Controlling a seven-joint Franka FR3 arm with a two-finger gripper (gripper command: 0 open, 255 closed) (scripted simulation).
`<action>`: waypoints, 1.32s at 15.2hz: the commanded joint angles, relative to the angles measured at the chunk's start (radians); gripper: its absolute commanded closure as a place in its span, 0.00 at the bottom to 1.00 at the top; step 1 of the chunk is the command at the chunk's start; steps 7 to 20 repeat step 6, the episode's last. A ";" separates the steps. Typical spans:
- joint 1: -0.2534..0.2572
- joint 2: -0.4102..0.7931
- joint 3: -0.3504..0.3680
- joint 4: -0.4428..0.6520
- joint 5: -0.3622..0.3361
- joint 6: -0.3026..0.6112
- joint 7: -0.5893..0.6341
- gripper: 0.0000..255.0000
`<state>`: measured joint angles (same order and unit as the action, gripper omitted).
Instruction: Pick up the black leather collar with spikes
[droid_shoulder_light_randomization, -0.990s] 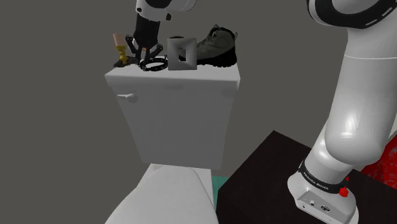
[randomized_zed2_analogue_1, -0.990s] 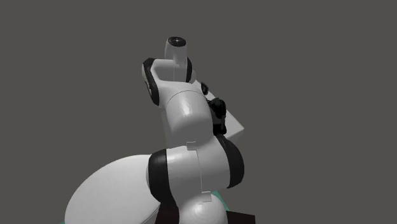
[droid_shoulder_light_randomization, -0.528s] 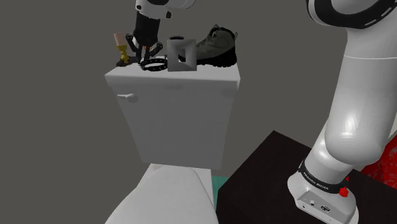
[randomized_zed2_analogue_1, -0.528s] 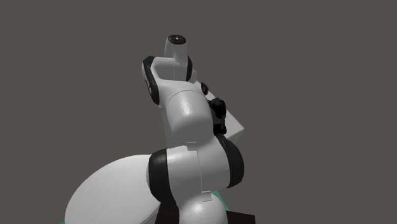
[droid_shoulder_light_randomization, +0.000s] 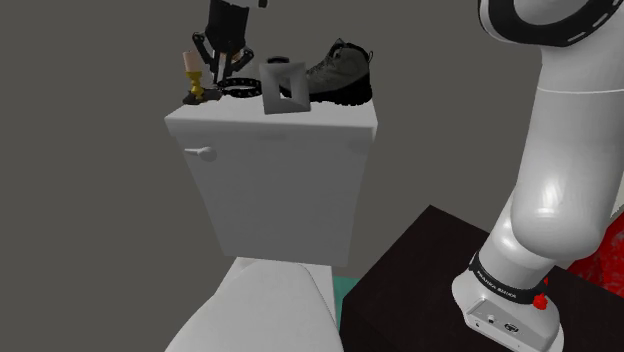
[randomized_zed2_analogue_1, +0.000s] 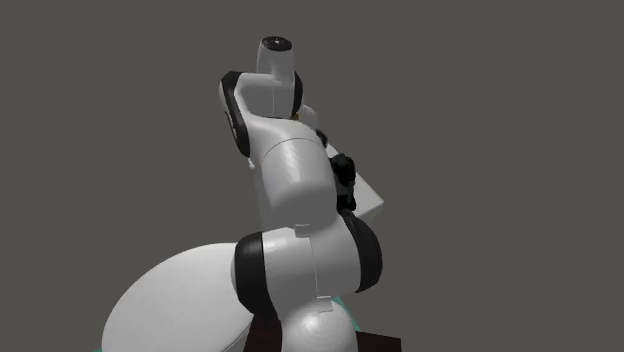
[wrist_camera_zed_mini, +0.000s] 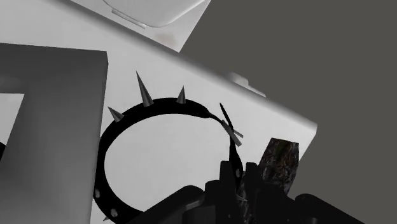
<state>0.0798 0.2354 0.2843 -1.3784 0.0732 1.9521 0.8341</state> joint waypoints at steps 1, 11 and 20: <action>0.003 0.009 0.000 0.042 -0.005 -0.033 0.006 1.00; 0.008 0.025 0.001 0.108 -0.012 -0.082 0.013 1.00; 0.008 0.025 0.001 0.108 -0.012 -0.082 0.013 1.00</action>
